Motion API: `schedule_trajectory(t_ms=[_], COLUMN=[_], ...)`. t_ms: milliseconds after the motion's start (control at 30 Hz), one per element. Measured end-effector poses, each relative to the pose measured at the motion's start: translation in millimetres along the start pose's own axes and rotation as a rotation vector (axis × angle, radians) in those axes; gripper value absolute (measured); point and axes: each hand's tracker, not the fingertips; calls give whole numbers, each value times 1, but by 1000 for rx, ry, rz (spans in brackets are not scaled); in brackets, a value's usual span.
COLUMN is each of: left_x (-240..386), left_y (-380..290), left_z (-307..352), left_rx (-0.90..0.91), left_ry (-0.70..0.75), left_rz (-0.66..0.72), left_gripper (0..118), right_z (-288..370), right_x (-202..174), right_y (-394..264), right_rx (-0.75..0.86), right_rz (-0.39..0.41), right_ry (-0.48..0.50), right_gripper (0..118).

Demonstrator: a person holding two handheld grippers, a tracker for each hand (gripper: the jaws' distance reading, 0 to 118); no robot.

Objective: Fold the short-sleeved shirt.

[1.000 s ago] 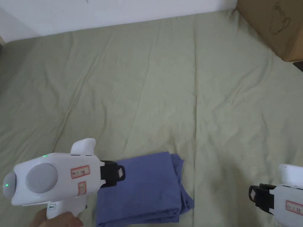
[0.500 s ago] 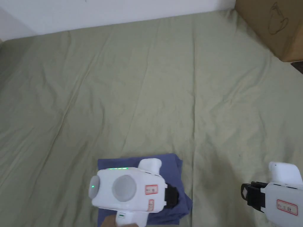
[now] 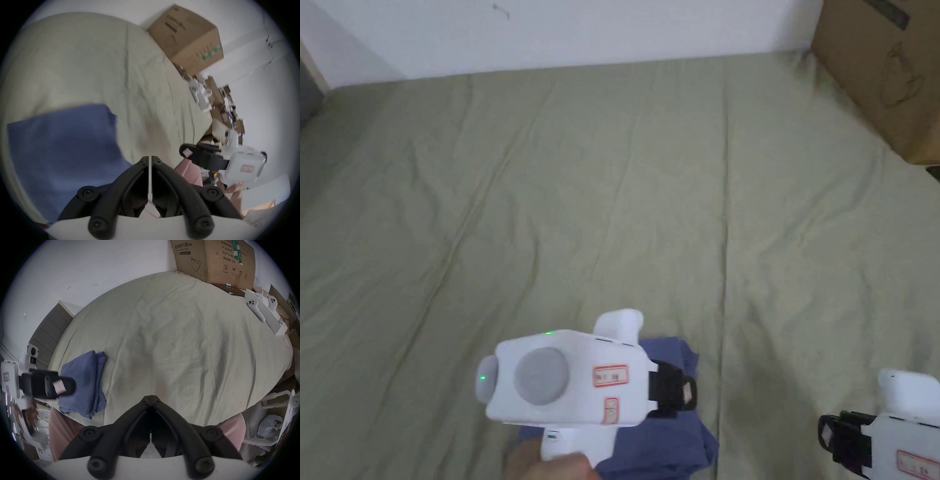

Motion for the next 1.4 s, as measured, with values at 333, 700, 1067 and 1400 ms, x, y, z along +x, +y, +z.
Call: schedule_trajectory(t_ms=[333,700,1067,1400], left_x=[-161,-181,-190,-181], left_y=[-63,-73,-42,-27], left_z=[119,102,35,62], left_rx=[172,200,108,57], left_ry=[130,-59,-310,-128], left_rz=[357,430,466,346], left_gripper=[3,43,118,22], right_z=[-33,-123,-113,-73], right_x=[-90,-139,-136,-150], right_y=[29,30,37,43], right_rx=[-14,-201,-195,-112], right_rz=[216,274,199,335], right_ry=[160,160,171,83], right_gripper=[0,0,0,0])
